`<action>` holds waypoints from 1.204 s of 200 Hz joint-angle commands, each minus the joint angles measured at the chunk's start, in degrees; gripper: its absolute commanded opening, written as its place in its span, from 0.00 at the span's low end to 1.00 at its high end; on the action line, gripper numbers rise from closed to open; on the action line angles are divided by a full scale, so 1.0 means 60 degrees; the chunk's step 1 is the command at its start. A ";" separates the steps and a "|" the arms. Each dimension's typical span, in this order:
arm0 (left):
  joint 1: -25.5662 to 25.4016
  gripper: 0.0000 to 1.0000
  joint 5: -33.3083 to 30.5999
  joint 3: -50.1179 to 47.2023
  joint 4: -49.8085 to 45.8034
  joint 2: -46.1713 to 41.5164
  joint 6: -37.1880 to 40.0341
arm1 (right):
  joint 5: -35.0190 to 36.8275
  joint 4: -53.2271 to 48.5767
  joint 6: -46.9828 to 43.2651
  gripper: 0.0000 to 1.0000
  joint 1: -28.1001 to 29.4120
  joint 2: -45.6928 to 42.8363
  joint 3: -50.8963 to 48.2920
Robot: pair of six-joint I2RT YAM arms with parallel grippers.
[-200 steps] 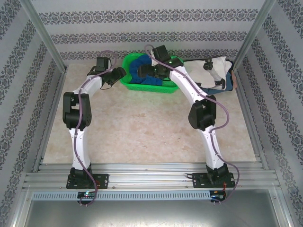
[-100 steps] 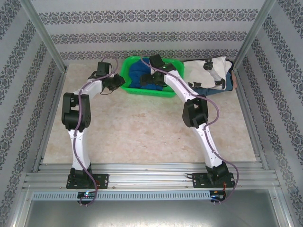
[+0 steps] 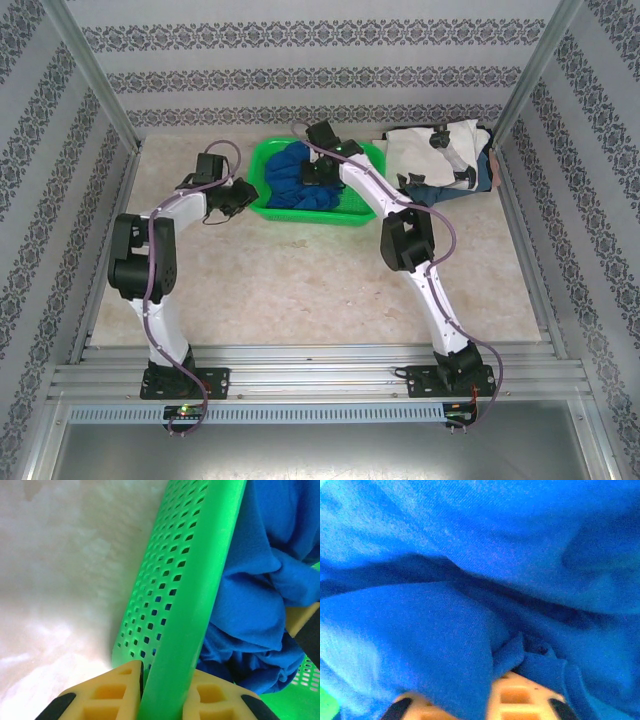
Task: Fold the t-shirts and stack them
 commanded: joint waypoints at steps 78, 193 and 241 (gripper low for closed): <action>0.1476 0.00 -0.1847 -0.3271 0.1147 -0.3068 -0.4419 | -0.0680 0.2473 0.1416 0.00 0.0322 -0.6020 -0.1122; 0.1639 0.00 -0.5465 -0.5072 0.0200 -0.5846 -0.6831 | 0.0823 0.2267 0.1355 0.00 -0.0418 -1.0735 -0.4968; 0.1575 0.00 -0.6522 -0.5596 -0.0964 -0.7353 -0.7784 | -0.0699 0.1311 0.1182 0.00 -0.1153 -0.9978 -0.3938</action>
